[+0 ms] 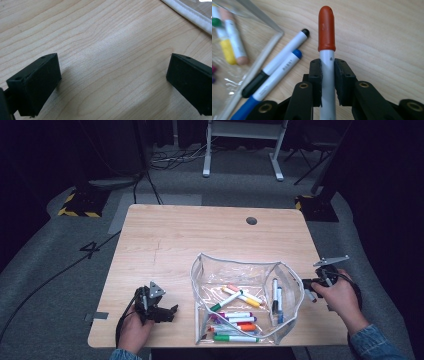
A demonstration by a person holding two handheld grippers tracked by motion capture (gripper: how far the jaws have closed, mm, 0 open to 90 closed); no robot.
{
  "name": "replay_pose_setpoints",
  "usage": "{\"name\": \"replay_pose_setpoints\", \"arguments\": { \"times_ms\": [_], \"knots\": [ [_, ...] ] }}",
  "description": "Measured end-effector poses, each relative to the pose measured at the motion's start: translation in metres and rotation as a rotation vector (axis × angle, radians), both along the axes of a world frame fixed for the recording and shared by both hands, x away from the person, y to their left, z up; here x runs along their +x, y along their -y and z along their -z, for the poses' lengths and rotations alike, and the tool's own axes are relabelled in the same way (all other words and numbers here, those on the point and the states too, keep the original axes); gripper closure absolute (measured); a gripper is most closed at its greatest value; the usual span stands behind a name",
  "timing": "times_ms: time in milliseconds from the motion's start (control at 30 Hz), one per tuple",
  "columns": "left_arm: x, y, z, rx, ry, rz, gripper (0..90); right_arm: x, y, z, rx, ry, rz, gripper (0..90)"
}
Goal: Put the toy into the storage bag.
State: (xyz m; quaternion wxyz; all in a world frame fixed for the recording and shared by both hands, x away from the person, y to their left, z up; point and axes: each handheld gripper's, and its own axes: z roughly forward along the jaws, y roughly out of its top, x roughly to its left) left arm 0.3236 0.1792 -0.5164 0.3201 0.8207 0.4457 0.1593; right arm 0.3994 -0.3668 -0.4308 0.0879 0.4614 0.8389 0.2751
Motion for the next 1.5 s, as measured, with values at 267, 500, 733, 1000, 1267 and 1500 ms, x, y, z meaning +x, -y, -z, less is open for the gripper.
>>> {"name": "replay_pose_setpoints", "arguments": {
  "times_ms": [267,500,733,1000,1267,1500],
  "knots": [
    [0.0,0.0,0.0,0.001,0.0,-0.001,0.0,-0.012,-0.009,-0.048,0.02,0.039,-0.078,77.1],
    [0.0,0.0,0.0,-0.003,0.001,-0.001,0.0,-0.018,-0.022,-0.09,0.043,0.085,-0.156,77.1],
    [0.006,-0.001,0.0,0.003,0.007,0.003,0.0,-0.025,-0.035,-0.118,0.049,0.113,-0.212,77.1],
    [0.008,-0.001,0.0,0.002,0.003,0.009,0.0,-0.041,-0.064,-0.137,0.06,0.126,-0.321,77.1],
    [0.01,-0.001,0.0,-0.001,0.002,0.012,0.0,-0.055,-0.107,-0.147,0.034,0.102,-0.454,77.1],
    [0.01,-0.001,0.0,-0.001,0.003,0.011,0.0,-0.06,-0.14,-0.148,0.01,0.087,-0.547,77.1]
  ]
}}
